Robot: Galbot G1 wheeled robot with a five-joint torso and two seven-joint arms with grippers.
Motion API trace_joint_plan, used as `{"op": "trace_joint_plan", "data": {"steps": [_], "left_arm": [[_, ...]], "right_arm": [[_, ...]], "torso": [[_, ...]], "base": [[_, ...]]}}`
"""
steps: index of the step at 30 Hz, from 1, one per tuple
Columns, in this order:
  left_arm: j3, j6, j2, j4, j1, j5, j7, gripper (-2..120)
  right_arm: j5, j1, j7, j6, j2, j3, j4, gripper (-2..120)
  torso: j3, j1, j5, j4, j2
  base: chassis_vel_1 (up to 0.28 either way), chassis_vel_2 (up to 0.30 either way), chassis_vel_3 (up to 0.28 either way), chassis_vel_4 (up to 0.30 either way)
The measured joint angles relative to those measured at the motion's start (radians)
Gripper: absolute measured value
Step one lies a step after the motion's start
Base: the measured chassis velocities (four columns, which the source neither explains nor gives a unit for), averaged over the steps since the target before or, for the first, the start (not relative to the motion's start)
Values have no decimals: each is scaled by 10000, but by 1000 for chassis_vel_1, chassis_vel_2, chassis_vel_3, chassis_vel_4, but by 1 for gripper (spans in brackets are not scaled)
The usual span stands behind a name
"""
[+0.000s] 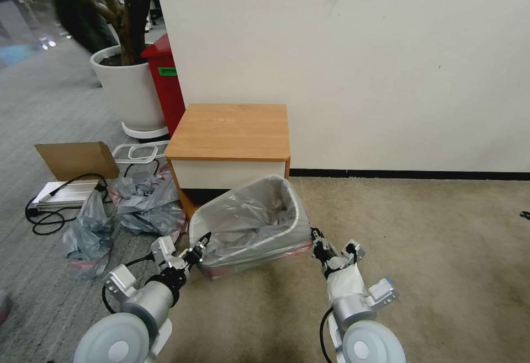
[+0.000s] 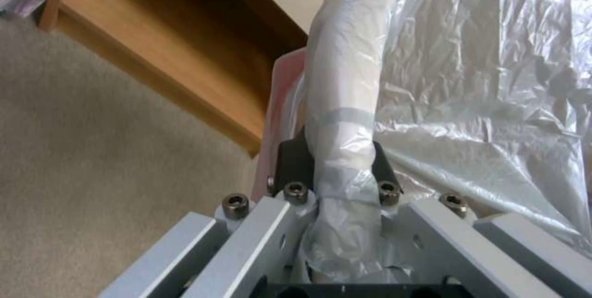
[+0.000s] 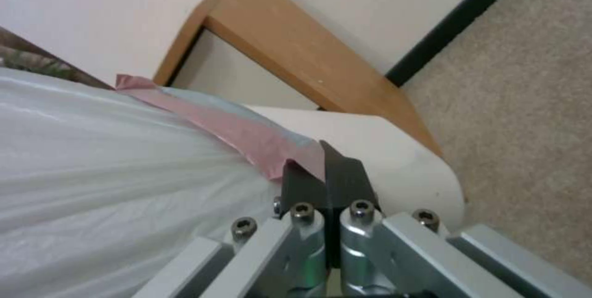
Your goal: Pick up the garbage bag from the table and place it over the trash can.
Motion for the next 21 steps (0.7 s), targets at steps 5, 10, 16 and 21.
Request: {"op": "trace_joint_plan", "data": {"steps": [5,10,16,21], "left_arm": [[4,6,-25,0,13,0,0,4],[-36,13,-46,29,-30,8,-1,4],[-272,-3,22,219,-235,127,-247,4],[-368,-51,19,364,-411,198,-516,4]], "right_arm": [[-410,12,26,85,3,-3,-82,0],[-1787,-17,159,538,6,42,-352,10],[-2765,-388,70,693,-23,176,-354,34],[-2579,-598,-428,667,4,208,-135,51]], "torso": [[0,0,0,0,0],[0,-1,0,0,0],[0,-1,-1,0,0],[0,0,0,-1,0]], "base": [[0,0,0,0],[0,0,0,0],[0,0,0,0],[0,0,0,0]]}}
